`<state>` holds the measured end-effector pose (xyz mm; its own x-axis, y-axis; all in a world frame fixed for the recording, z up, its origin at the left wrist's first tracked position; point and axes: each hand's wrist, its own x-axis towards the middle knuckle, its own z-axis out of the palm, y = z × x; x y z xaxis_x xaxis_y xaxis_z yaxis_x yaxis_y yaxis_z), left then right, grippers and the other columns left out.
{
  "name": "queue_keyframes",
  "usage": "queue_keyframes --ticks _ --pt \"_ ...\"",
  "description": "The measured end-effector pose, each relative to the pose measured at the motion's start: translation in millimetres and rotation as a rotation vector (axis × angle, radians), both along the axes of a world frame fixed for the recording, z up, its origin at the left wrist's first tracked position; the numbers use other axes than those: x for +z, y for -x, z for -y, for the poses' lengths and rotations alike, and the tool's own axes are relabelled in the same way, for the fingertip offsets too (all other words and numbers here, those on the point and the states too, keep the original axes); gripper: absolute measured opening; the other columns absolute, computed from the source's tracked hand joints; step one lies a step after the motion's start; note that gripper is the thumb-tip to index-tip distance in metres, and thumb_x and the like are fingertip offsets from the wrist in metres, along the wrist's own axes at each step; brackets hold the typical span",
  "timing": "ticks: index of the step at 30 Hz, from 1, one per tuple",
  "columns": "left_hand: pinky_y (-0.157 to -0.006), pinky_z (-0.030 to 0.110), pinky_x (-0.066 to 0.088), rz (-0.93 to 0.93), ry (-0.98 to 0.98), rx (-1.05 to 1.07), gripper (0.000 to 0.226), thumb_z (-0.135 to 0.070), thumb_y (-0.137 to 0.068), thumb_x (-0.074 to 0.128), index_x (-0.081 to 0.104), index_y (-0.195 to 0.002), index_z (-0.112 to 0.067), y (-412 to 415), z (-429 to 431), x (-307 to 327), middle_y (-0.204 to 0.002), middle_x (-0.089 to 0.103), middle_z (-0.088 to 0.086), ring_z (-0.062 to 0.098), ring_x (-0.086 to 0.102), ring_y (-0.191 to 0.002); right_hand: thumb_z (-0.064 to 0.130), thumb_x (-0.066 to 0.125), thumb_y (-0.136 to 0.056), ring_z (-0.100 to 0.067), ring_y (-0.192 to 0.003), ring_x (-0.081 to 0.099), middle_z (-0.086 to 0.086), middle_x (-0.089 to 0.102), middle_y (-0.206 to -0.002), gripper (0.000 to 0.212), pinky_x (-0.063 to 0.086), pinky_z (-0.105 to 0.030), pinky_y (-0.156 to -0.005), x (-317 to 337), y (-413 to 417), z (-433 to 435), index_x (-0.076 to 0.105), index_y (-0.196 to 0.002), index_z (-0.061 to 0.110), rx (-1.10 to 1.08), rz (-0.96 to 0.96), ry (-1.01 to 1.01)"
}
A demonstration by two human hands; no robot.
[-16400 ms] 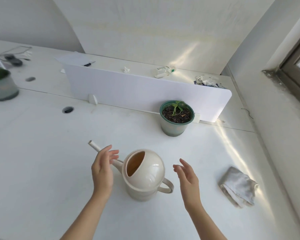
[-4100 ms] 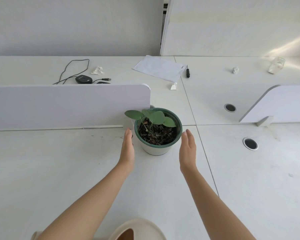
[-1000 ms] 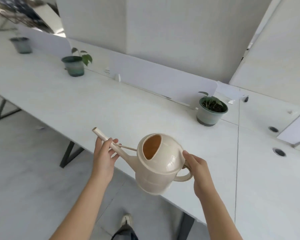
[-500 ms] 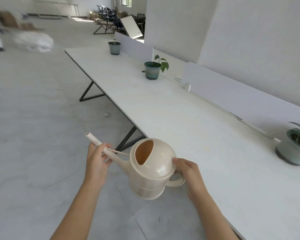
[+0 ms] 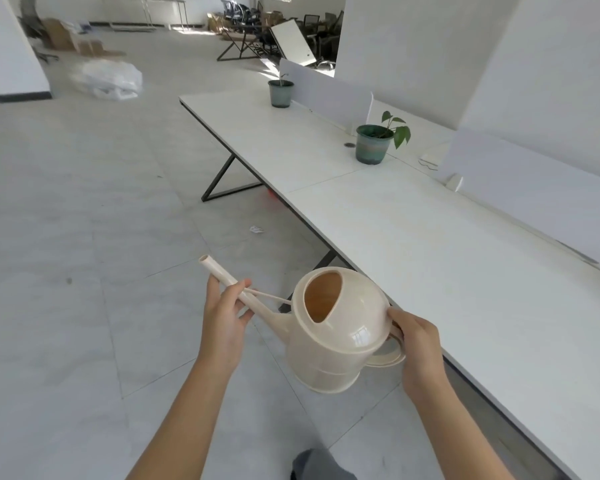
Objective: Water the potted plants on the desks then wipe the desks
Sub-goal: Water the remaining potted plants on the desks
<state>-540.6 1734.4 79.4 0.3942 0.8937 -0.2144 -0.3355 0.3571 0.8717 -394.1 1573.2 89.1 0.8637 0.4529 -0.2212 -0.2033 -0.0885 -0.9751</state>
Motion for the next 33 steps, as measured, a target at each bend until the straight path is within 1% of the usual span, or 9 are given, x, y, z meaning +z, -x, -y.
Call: queue_keyframes --ticks 5,11,14,17,21,25,27,30,33 --pt "-0.087 0.04 0.044 -0.014 0.022 0.035 0.044 -0.009 -0.093 0.043 0.035 -0.133 -0.025 -27 -47 -7 -0.094 0.055 0.008 0.02 0.055 -0.088 0.005 0.051 -0.083 -0.018 -0.052 0.031 -0.004 0.033 -0.053 0.038 0.028 -0.028 -0.054 -4 -31 -53 0.034 -0.05 0.013 0.019 0.005 0.018" --pt "-0.087 0.038 0.045 -0.03 -0.017 0.074 0.048 -0.008 -0.093 0.043 0.032 -0.139 -0.018 -71 -116 -8 -0.1 0.055 0.012 0.024 0.056 -0.094 0.002 0.051 -0.084 -0.005 -0.038 0.033 0.01 0.033 -0.036 0.043 0.025 -0.027 -0.053 -3 -89 -131 0.033 -0.046 0.014 0.102 0.038 -0.028" --pt "-0.089 0.038 0.044 -0.006 -0.017 0.107 0.042 -0.007 -0.093 0.042 0.036 -0.132 -0.022 -93 -151 0 -0.106 0.054 0.014 0.025 0.055 -0.098 0.002 0.051 -0.084 -0.01 -0.047 0.038 0.01 0.038 -0.038 0.041 0.03 -0.024 -0.053 0 -113 -171 0.04 -0.046 0.012 0.133 0.049 -0.067" --pt "-0.09 0.038 0.044 0.033 -0.023 0.133 0.035 -0.007 -0.094 0.041 0.039 -0.122 -0.028 -111 -182 5 -0.1 0.055 0.009 0.024 0.056 -0.095 0.004 0.051 -0.086 -0.008 -0.04 0.037 0.011 0.036 -0.037 0.049 0.034 -0.014 -0.042 3 -131 -204 0.038 -0.04 0.015 0.163 0.066 -0.089" --pt "-0.09 0.04 0.043 0.065 -0.01 0.149 0.037 -0.01 -0.095 0.039 0.037 -0.129 -0.027 -127 -222 2 -0.096 0.057 0.007 0.022 0.057 -0.092 0.008 0.053 -0.085 -0.012 -0.046 0.037 -0.004 0.037 -0.052 0.033 0.035 -0.016 -0.046 4 -147 -242 0.043 -0.054 0.006 0.164 0.093 -0.073" --pt "-0.09 0.041 0.043 0.049 0.013 0.12 0.038 -0.011 -0.096 0.039 0.036 -0.13 -0.025 -146 -264 -8 -0.097 0.057 0.007 0.024 0.056 -0.094 0.005 0.052 -0.085 -0.009 -0.042 0.038 0.005 0.038 -0.042 0.04 0.036 -0.013 -0.043 1 -161 -278 0.04 -0.048 0.008 0.126 0.061 -0.066" --pt "-0.086 0.04 0.043 0.041 0.021 0.083 0.035 -0.01 -0.095 0.039 0.038 -0.129 -0.02 -157 -289 -13 -0.096 0.057 0.007 0.024 0.056 -0.093 0.005 0.052 -0.085 -0.012 -0.047 0.037 -0.001 0.037 -0.049 0.035 0.037 -0.018 -0.049 -1 -167 -297 0.042 -0.052 0.006 0.105 0.074 -0.041" --pt "-0.084 0.038 0.045 0.037 0.048 0.037 0.044 -0.01 -0.095 0.039 0.034 -0.137 -0.019 -174 -329 -20 -0.099 0.057 0.009 0.026 0.054 -0.097 0.007 0.053 -0.084 -0.017 -0.06 0.037 -0.006 0.036 -0.054 0.034 0.033 -0.027 -0.062 -5 -181 -331 0.042 -0.053 0.007 0.067 0.094 -0.013" --pt "-0.086 0.038 0.045 0.055 0.047 -0.034 0.038 -0.009 -0.095 0.04 0.037 -0.13 -0.023 -192 -375 -18 -0.102 0.056 0.01 0.026 0.054 -0.099 0.013 0.053 -0.086 -0.022 -0.068 0.04 -0.011 0.04 -0.067 0.025 0.033 -0.028 -0.064 -9 -190 -370 0.052 -0.063 0.004 0.012 0.079 -0.011"
